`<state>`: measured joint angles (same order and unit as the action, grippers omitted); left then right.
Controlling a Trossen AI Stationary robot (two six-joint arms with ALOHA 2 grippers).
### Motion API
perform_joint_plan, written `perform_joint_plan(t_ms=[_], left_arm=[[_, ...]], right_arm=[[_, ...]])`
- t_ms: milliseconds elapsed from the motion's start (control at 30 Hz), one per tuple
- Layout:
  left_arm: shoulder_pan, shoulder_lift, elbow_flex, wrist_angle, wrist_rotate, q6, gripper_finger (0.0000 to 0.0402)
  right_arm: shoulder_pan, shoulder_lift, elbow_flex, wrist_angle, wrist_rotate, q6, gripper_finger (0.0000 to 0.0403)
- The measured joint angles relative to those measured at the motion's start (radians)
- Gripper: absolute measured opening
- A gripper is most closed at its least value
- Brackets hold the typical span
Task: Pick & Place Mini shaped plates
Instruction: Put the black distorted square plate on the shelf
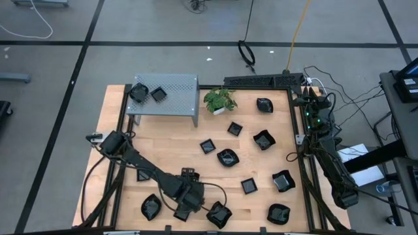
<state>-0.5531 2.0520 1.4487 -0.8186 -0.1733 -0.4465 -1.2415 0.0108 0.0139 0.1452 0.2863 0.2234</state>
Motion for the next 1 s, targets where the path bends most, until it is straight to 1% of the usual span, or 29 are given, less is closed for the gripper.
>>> perform_joint_plan(t_ms=[33,67,167,267,367,433,500,567,700,767,867,1000], left_arm=[[0.002,0.000,0.000,0.004,0.018,0.000,0.0033],[0.006,-0.004,0.000,0.006,0.037,-0.001,0.0017],[0.012,-0.023,0.001,0.010,0.079,0.010,0.0015],[0.020,-0.070,0.001,0.007,0.082,0.044,0.0007],[0.037,-0.152,0.003,0.011,0.062,0.064,0.0007],[0.049,-0.213,0.003,0.013,0.008,0.109,0.0008],[0.060,-0.280,0.003,0.014,-0.073,0.171,0.0005],[0.069,-0.351,0.003,0.026,-0.178,0.225,0.0005],[0.102,-0.472,0.004,0.039,-0.437,0.321,0.0013],[0.137,-0.516,0.004,0.038,-0.519,0.350,0.0010],[0.225,-0.559,0.004,0.036,-0.542,0.374,0.0004],[0.375,-0.559,0.005,0.033,-0.536,0.438,0.0009]], right_arm=[[0.000,0.000,0.000,0.000,0.000,0.000,0.0100],[0.000,0.000,0.000,0.000,0.000,0.000,0.0100],[0.000,0.000,0.000,0.000,0.000,0.000,0.0100],[0.000,0.000,0.000,0.000,0.000,0.000,0.0100],[0.000,0.000,0.000,0.000,0.000,0.000,0.0100],[0.000,0.000,0.000,0.000,0.000,0.000,0.0100],[0.000,0.000,0.000,0.000,0.000,0.000,0.0100],[0.000,0.000,0.000,0.000,0.000,0.000,0.0100],[0.000,0.000,0.000,0.000,0.000,0.000,0.0100],[0.000,0.000,0.000,0.000,0.000,0.000,0.0100],[0.000,0.000,0.000,0.000,0.000,0.000,0.0100],[0.000,0.000,0.000,0.000,0.000,0.000,0.0100]])
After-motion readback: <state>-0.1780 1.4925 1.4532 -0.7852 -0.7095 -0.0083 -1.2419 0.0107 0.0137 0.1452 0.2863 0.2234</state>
